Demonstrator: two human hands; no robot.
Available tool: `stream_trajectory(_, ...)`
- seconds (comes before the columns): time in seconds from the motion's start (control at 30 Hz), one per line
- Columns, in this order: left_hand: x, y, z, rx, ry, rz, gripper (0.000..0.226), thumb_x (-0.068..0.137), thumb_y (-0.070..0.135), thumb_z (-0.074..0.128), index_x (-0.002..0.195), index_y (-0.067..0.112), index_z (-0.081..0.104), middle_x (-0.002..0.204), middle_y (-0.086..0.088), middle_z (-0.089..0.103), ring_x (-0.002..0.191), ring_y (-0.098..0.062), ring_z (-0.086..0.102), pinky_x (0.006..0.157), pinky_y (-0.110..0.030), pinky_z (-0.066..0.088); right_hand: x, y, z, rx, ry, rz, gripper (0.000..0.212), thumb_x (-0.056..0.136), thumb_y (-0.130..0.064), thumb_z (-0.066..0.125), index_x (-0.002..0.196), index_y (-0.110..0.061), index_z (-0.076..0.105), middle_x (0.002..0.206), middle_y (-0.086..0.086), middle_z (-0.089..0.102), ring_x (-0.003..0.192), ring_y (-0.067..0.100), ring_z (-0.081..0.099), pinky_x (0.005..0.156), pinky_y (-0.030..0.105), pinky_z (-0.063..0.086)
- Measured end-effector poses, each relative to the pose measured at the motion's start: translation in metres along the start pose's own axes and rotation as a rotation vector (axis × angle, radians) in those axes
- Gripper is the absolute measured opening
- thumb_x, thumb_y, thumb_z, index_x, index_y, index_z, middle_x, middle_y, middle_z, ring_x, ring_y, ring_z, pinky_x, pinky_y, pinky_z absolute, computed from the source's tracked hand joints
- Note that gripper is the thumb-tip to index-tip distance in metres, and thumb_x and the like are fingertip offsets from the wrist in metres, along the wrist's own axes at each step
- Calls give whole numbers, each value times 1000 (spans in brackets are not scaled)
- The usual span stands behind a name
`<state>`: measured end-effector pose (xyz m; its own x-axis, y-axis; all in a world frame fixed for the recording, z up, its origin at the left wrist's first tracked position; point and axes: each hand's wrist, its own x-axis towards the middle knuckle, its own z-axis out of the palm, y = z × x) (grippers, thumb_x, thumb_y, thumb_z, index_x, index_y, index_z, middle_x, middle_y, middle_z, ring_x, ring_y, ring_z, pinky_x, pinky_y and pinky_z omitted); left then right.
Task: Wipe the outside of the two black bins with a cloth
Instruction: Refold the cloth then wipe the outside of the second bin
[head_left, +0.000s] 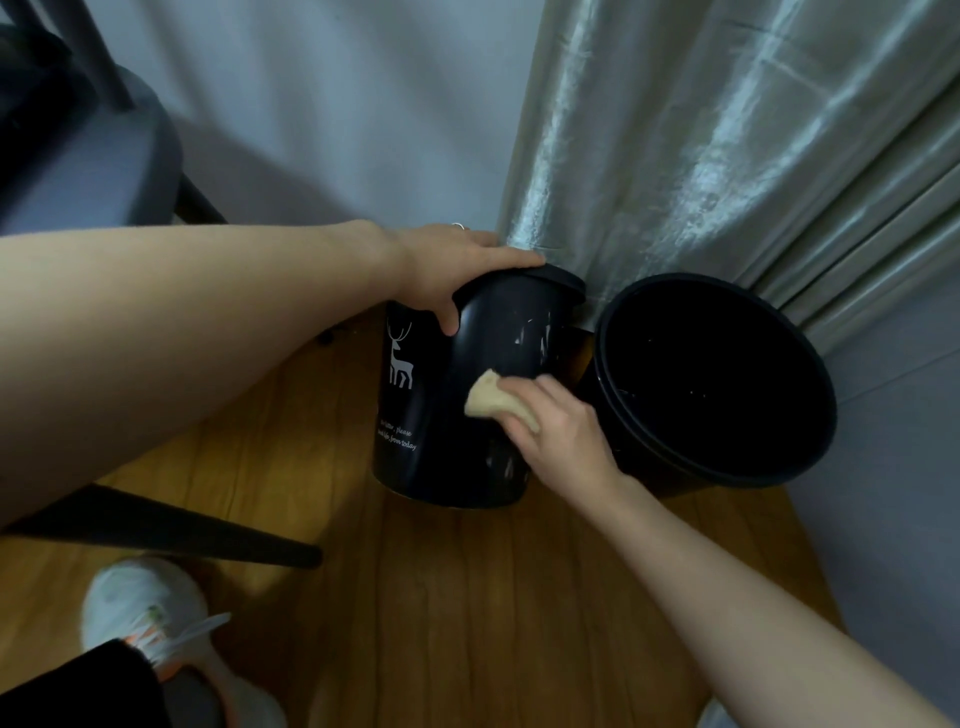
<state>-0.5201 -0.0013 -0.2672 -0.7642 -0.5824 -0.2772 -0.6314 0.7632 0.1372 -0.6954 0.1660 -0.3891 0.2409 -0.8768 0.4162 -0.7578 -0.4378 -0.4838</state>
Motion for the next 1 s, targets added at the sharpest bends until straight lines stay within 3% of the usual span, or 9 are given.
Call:
stream_trajectory(0.1,-1,0,-1,21,-7,-1,118,69,19,86,153,40,7,137,-7,41,120,-31,46,92,-32,34,5,1,0,-32,8,3,36,86,-19,72,120,-11,63,96,7,59,78,22,62,63,40,57)
stream_trajectory(0.23,-2,-1,-2,16,-17,-3,119,68,19,86,152,43,5,137,-6,40,118,-32,47,93,-36,36,-31,2,6,-81,-211,-194,33,90,-24,59,121,-13,58,98,5,58,81,17,61,65,34,59)
stream_trajectory(0.3,-2,-1,-2,22,-23,-2,119,69,19,86,152,43,4,136,-5,41,117,-32,47,91,-35,36,-35,2,6,-82,-253,-206,31,91,-25,58,120,-14,59,97,4,58,81,16,60,65,32,59)
stream_trajectory(0.47,-1,0,-2,46,-12,-3,121,67,20,87,152,42,5,135,-6,42,116,-33,49,93,-37,38,5,-1,-7,-32,-31,79,35,89,-25,68,123,-16,63,98,5,58,80,24,62,67,42,56)
stream_trajectory(0.6,-1,1,-1,34,-12,2,120,68,21,87,152,42,4,133,-5,42,115,-32,49,89,-34,37,32,1,-13,-10,95,250,35,90,-31,68,122,-18,63,102,4,60,89,26,62,76,38,52)
stream_trajectory(0.7,0,0,-2,31,-12,1,120,68,20,87,153,41,5,133,-5,43,116,-31,48,89,-33,36,18,2,-10,-1,22,162,35,90,-30,67,122,-17,63,101,5,59,86,25,62,74,42,54)
stream_trajectory(0.83,-1,1,-3,28,-9,3,119,68,18,86,153,40,6,131,-5,43,114,-30,49,84,-28,32,3,3,-7,-22,-85,11,34,89,-30,66,119,-15,66,95,4,58,77,19,60,63,36,56)
stream_trajectory(1.0,1,3,-2,47,-1,1,120,67,19,87,153,39,5,128,-6,44,113,-31,49,83,-29,32,46,-1,-13,-32,66,208,34,90,-32,66,121,-19,65,99,6,61,86,28,63,74,40,53)
